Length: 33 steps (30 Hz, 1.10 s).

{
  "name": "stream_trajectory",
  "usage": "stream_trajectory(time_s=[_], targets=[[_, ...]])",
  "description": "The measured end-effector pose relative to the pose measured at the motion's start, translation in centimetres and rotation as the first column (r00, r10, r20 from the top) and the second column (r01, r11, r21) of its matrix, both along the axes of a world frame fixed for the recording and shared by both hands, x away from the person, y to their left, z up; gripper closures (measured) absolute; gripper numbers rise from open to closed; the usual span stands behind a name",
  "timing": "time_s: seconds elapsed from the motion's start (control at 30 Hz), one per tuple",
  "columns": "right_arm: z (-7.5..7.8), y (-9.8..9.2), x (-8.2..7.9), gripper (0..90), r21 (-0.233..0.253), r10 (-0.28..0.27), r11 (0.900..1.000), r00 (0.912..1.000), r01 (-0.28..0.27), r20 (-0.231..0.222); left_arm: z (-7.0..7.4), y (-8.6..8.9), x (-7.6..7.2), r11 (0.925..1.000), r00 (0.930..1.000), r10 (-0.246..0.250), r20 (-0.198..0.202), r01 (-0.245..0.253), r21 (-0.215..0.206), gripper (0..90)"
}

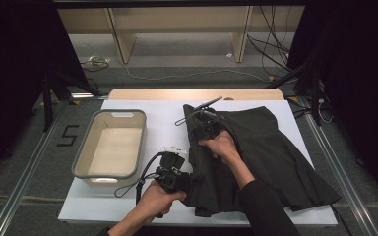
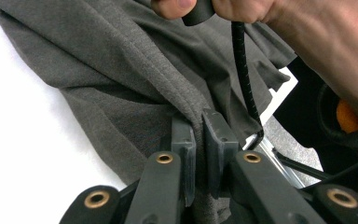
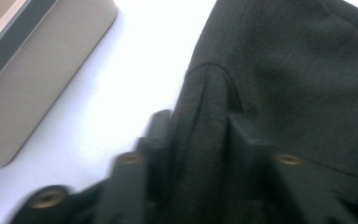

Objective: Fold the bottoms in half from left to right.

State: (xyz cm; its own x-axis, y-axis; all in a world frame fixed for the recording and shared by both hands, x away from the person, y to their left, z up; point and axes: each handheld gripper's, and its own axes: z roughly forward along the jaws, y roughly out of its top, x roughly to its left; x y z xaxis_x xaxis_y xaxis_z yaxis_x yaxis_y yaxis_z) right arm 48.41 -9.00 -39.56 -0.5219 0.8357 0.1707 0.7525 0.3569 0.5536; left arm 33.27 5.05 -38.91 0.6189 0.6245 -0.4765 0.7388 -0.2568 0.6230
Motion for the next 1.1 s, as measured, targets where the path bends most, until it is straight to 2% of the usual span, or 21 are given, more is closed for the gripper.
stream_trajectory(time_s=[0.1,0.17,0.33,0.57,0.83,1.0,1.1], targets=[[0.7,-0.7,-0.3,83.5,0.015,0.005,1.000,1.0000,-0.005,0.001,0.5,-0.7,0.1,0.9994,0.9993,-0.035,0.009,0.035,0.009,83.0],[1.4,-1.5,-0.4,85.3,0.018,0.002,1.000,0.9999,-0.002,0.010,0.8,-1.1,0.1,0.9989,0.9988,-0.048,0.012,0.048,-0.002,82.1],[3.3,-4.3,-0.8,85.9,0.027,-0.029,0.999,0.9987,0.028,0.041,1.8,-2.5,0.2,0.9969,0.9972,-0.071,0.023,0.072,-0.033,81.4],[4.9,-7.8,-1.5,86.0,0.041,-0.067,0.997,0.9955,0.064,0.067,2.6,-5.2,0.3,0.9898,0.9905,-0.134,0.028,0.136,-0.043,80.0],[5.6,-10.4,-1.8,86.0,0.049,-0.105,0.994,0.9913,0.101,0.079,2.7,-7.7,0.7,0.9844,0.9855,-0.167,0.027,0.168,-0.051,81.1],[6.0,-11.8,-1.7,86.1,0.054,-0.128,0.991,0.9883,0.124,0.083,3.1,-8.8,1.1,0.9816,0.9844,-0.173,0.031,0.175,-0.076,81.9],[6.3,-12.8,-1.6,86.1,0.050,-0.140,0.989,0.9865,0.137,0.084,3.2,-9.6,1.5,0.9782,0.9833,-0.181,0.017,0.182,-0.101,82.2]])
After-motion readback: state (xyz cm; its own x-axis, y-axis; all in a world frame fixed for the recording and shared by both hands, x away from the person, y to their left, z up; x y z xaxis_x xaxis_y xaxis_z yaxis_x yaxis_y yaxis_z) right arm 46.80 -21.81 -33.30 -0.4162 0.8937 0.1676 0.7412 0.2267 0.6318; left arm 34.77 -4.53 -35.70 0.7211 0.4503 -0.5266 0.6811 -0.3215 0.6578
